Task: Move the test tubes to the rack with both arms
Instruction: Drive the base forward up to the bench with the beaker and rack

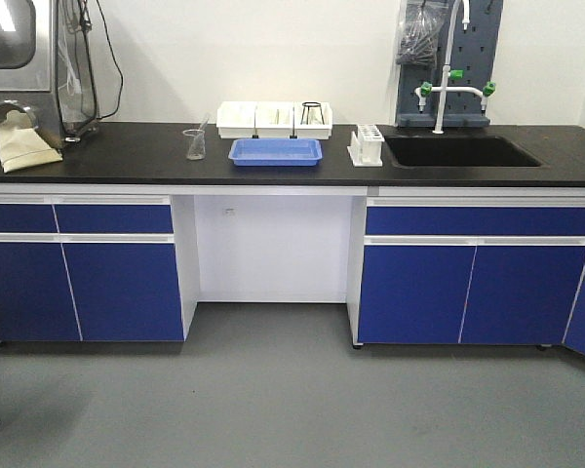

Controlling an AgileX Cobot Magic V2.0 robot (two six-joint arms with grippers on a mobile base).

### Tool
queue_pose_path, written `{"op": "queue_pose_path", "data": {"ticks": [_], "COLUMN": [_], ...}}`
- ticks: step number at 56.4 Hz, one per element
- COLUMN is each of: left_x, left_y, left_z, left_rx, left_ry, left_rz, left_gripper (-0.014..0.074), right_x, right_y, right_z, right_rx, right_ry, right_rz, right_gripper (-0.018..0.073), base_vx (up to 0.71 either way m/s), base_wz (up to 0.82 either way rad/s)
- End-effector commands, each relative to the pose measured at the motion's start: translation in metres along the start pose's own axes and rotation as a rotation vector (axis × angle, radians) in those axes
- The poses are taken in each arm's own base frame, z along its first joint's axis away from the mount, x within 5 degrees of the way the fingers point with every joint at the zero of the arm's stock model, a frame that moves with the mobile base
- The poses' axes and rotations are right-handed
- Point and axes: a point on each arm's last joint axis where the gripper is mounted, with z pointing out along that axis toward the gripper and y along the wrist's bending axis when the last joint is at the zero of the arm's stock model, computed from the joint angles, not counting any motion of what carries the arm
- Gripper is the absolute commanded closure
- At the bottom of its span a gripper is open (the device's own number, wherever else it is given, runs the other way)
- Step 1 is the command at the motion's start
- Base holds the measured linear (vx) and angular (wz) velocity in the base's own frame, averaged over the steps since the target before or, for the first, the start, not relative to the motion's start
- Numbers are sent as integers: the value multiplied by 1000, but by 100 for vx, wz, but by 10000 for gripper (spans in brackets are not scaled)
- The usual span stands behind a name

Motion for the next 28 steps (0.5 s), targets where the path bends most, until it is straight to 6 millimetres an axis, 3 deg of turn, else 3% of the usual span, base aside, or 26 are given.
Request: {"op": "queue_pose_path", "data": {"ticks": [1,28], "left_x": [-16,-16], "left_y": [-1,-1], "left_z": [-3,-3], "left_rx": [9,9], "left_ry": [-119,-119], "left_rz": [-1,-1], "left_gripper": [601,601], "right_x": [-3,-3], "right_y": [0,0], "right_z": [-1,-1], "right_rx": [3,3], "right_ry": [-77,-77], "right_rz": [-6,-6], "right_gripper": [568,568], "base_vx": [0,0], "base_wz": [0,0]}}
